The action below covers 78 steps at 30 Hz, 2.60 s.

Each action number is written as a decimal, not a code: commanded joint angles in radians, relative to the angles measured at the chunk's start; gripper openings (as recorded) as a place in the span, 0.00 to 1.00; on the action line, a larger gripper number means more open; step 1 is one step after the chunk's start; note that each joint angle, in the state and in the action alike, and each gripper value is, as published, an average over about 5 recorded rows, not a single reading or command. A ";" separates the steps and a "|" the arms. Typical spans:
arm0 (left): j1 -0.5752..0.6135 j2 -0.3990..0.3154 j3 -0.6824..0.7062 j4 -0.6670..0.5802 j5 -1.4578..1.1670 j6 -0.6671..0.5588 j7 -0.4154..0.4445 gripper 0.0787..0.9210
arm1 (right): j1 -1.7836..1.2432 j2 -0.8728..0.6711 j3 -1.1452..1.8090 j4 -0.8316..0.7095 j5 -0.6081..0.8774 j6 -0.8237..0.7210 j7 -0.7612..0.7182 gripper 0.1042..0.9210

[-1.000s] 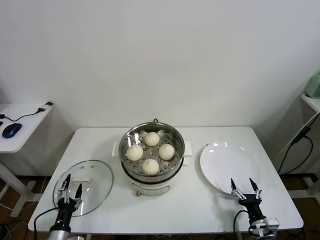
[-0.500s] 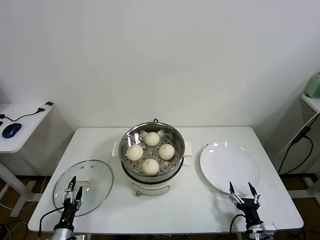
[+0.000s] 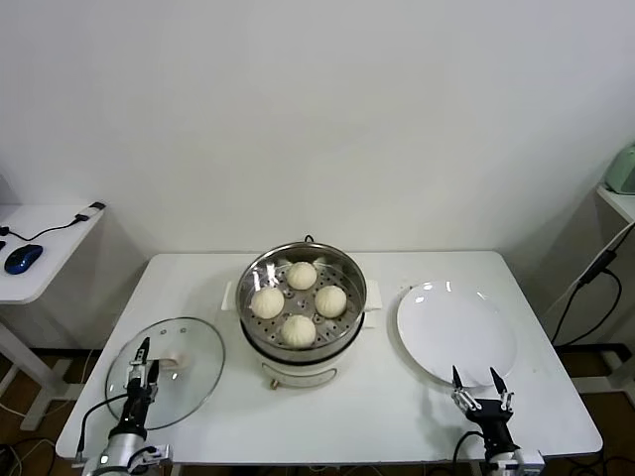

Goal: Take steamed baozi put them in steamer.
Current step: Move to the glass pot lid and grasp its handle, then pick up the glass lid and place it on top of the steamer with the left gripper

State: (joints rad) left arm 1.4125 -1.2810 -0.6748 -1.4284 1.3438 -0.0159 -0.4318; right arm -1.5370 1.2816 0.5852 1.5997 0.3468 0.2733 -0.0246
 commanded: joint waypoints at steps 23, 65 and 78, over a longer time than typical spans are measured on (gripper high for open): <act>-0.029 -0.008 0.010 0.026 -0.017 0.033 0.006 0.09 | -0.013 0.012 -0.003 0.010 -0.028 0.001 -0.001 0.88; -0.193 -0.001 0.512 -0.727 -0.022 0.542 0.665 0.07 | 0.014 0.037 -0.006 0.078 -0.246 -0.057 0.030 0.88; -0.286 -0.214 0.702 -0.541 0.201 0.588 0.687 0.07 | -0.008 0.034 -0.014 0.071 -0.251 -0.042 0.031 0.88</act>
State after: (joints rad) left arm 1.1609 -1.4130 -0.0855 -2.0105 1.4440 0.5317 0.2222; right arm -1.5373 1.3164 0.5734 1.6694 0.1044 0.2283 0.0050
